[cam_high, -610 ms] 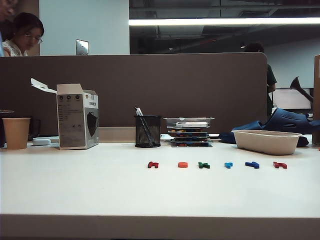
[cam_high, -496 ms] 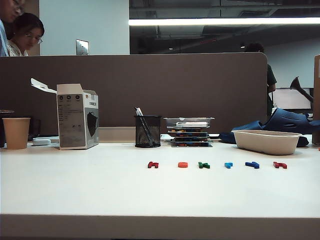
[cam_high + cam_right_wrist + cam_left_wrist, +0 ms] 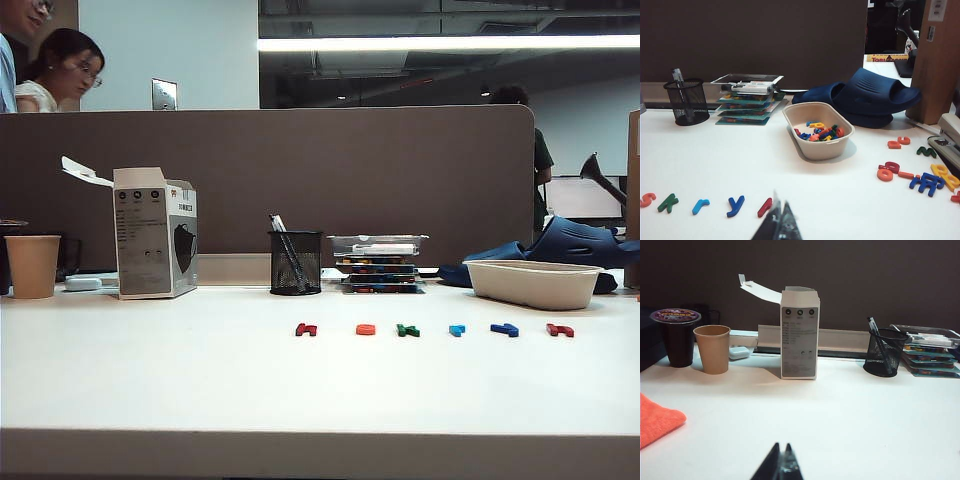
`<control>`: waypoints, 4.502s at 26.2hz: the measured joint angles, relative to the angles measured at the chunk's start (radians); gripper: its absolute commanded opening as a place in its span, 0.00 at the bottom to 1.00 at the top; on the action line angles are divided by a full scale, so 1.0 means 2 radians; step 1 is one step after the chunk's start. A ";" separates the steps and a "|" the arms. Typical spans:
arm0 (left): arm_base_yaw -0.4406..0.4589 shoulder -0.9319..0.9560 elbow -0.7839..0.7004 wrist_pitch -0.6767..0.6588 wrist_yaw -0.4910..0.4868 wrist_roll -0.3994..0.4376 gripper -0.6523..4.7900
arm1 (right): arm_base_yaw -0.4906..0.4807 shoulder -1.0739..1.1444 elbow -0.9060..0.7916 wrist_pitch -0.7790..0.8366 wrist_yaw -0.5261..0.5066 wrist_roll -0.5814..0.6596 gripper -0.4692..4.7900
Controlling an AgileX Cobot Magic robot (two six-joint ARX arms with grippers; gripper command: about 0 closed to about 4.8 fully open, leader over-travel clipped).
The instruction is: Select the appropriate letters from the row of letter magnets placed on the table to arrange into the word "sky".
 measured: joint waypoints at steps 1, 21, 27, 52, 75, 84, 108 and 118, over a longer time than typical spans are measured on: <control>0.000 0.000 0.000 0.000 0.000 0.000 0.11 | 0.000 0.000 0.000 0.001 0.000 0.000 0.09; 0.000 0.116 0.392 -0.314 0.197 -0.049 0.11 | 0.000 0.000 0.000 0.001 0.000 0.000 0.09; -0.013 0.250 0.572 -0.419 0.232 -0.063 0.11 | 0.000 0.000 0.000 0.001 0.000 0.000 0.09; -0.379 0.589 0.822 -0.570 0.034 -0.283 0.11 | 0.000 0.000 0.000 -0.019 0.027 0.032 0.09; -0.484 0.615 0.823 -0.541 -0.180 -0.336 0.11 | 0.000 0.000 0.000 -0.011 0.027 0.032 0.09; -0.485 0.615 0.823 -0.570 -0.201 -0.336 0.11 | 0.000 0.000 0.000 -0.010 0.026 0.032 0.09; -0.485 0.615 0.823 -0.570 -0.200 -0.335 0.11 | 0.010 0.288 0.424 -0.288 -0.036 0.011 0.08; -0.485 0.615 0.822 -0.569 -0.200 -0.335 0.11 | 0.194 0.550 0.611 -0.320 0.002 0.050 0.13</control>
